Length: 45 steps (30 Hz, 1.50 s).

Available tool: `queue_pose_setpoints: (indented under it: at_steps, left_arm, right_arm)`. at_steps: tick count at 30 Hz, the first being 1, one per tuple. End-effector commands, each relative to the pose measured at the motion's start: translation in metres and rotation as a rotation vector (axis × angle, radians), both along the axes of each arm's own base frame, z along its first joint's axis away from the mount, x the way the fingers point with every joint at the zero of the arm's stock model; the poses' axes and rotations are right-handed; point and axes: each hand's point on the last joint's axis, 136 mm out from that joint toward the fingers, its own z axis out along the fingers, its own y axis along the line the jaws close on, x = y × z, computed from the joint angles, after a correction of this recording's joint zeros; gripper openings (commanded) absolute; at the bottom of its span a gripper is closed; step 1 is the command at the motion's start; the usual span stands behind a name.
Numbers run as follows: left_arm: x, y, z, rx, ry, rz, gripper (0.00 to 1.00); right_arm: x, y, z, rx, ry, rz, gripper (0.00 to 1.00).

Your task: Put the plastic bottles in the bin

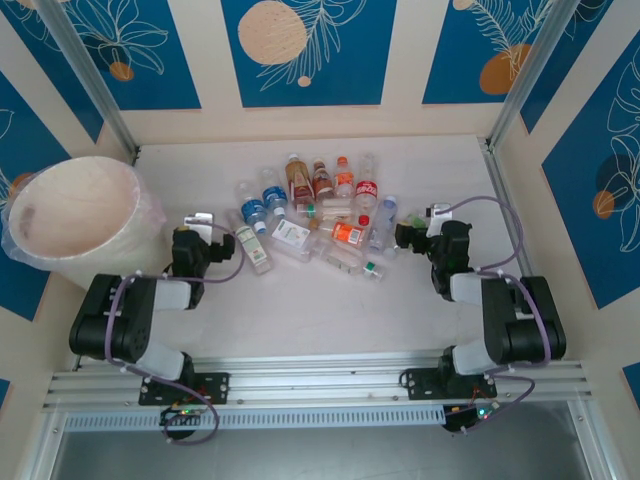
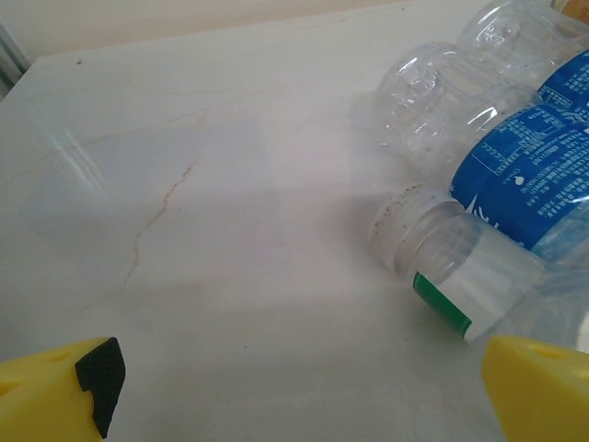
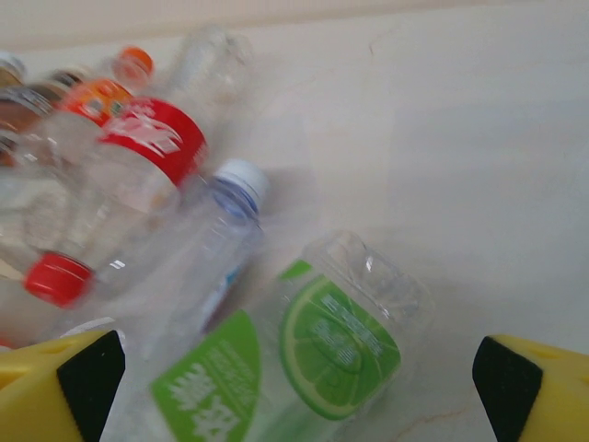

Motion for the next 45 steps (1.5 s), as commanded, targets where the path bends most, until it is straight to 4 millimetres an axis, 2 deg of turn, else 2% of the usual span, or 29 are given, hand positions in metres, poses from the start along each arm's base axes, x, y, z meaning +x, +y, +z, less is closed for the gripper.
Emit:
queue_pose_setpoints:
  at_steps: [1,4,6,11,14,18,23,29,32,33,37,39,43,45]
  left_arm:
    - [0.000,-0.002,0.031,0.004,-0.031,-0.023,1.00]
    - [-0.005,0.011,0.050,-0.034,-0.030,0.075,1.00]
    - [-0.008,0.019,0.060,-0.124,-0.018,0.157,1.00]
    - [-0.011,-0.008,0.071,-0.267,0.031,0.126,1.00]
    - [-0.014,-0.032,0.075,-0.426,0.070,0.069,1.00]
    - [-0.021,-0.052,0.068,-0.602,0.144,0.051,1.00]
    - [-0.022,-0.059,0.071,-0.596,0.186,0.011,1.00]
    - [-0.021,-0.066,0.074,-0.596,0.192,-0.028,1.00]
    - [-0.022,-0.065,0.074,-0.589,0.189,-0.029,1.00]
    - [-0.022,-0.064,0.074,-0.584,0.190,-0.027,1.00]
    - [-0.022,-0.057,0.069,-0.570,0.191,0.009,1.00]
    - [-0.021,-0.054,0.067,-0.567,0.185,0.026,1.00]
    - [-0.021,-0.053,0.065,-0.566,0.192,0.035,1.00]
    - [-0.022,-0.052,0.063,-0.565,0.198,0.037,1.00]
  right_arm:
    - [0.000,-0.004,0.035,-0.024,-0.067,-0.023,0.99]
    - [-0.004,-0.008,0.052,0.013,-0.058,-0.065,0.99]
    - [-0.006,-0.015,0.061,0.053,-0.016,-0.123,0.99]
    - [-0.008,-0.029,0.069,0.170,0.043,-0.261,1.00]
    - [-0.017,-0.027,0.063,0.287,0.149,-0.304,0.99]
    - [-0.032,-0.002,0.046,0.388,0.334,-0.222,1.00]
    - [-0.049,0.017,0.035,0.427,0.557,-0.194,0.99]
    - [-0.058,0.038,0.023,0.275,0.745,-0.124,1.00]
    - [-0.060,0.057,0.018,0.235,0.800,-0.041,0.99]
    - [-0.060,0.057,0.015,0.210,0.814,-0.062,0.99]
    - [-0.059,0.022,-0.002,0.140,0.841,-0.332,1.00]
    - [-0.053,0.023,-0.009,0.190,0.838,-0.352,1.00]
    - [-0.039,0.034,-0.020,0.237,0.833,-0.382,0.88]
    - [-0.033,0.039,-0.027,0.244,0.827,-0.388,0.86]
